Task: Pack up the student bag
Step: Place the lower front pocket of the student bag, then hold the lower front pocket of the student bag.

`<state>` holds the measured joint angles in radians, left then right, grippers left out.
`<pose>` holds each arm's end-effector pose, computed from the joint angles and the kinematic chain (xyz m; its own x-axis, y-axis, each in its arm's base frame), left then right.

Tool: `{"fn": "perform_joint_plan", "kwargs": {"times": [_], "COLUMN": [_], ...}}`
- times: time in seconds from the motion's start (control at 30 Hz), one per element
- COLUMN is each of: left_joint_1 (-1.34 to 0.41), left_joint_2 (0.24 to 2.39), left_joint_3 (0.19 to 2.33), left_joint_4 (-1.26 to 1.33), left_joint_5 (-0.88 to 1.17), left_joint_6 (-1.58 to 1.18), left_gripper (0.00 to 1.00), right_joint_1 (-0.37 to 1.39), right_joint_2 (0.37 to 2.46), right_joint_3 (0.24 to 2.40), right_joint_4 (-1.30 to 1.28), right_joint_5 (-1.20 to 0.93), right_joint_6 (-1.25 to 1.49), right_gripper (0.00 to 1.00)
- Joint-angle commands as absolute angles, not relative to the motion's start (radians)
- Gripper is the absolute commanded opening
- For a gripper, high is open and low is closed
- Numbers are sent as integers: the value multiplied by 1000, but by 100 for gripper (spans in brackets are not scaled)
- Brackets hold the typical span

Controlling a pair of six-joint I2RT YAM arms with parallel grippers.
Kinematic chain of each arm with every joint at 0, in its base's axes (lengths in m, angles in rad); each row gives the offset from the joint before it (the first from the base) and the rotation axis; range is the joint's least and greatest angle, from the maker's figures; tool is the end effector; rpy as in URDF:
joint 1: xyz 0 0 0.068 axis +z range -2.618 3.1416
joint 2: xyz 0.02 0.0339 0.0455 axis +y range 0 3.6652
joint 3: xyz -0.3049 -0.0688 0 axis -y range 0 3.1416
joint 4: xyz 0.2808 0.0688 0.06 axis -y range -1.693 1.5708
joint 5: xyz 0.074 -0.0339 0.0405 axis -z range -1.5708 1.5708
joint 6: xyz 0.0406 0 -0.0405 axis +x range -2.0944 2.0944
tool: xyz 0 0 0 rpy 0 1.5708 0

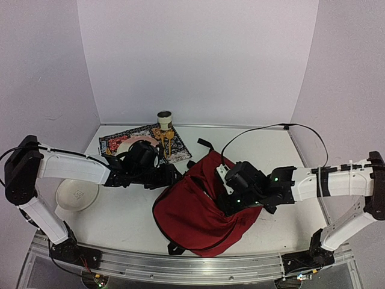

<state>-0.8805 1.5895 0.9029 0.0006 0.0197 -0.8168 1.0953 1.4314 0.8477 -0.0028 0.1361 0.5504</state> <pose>0.2347 -0.2855 0.2142 -0.8452 -0.1212 -0.5206 0.2403 0.7838 -0.5726 0.1606 0.2999 0.2475 -0.6496 -0.1296 -0.7492 -0.5742 0.7296 0.3716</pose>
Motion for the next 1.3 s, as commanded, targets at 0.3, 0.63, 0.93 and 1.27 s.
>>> {"fn": "perform_joint_plan", "kwargs": {"times": [0.3,0.63,0.93,1.27], "left_joint_1": [-822,-792,-788,-788], "left_joint_2": [1593,1604,1669,1738], "left_joint_3": [924,907,933,974], "left_joint_4": [78,127,160,182], "left_joint_5": [141,214,263,324], "left_joint_6": [-819,-854,-893,-915], "left_gripper": [64,58,59,58], "right_joint_1": [1104,1060,1060,1059], "right_joint_2": [1408,1675,1728,1658], "right_joint_3": [1129,1343,1192,913], "right_joint_4": [-78,-80,-63,197], "right_joint_5": [190,297,282,204], "right_joint_6": [354,316,421,483], "right_gripper": [45,22,12,7]}}
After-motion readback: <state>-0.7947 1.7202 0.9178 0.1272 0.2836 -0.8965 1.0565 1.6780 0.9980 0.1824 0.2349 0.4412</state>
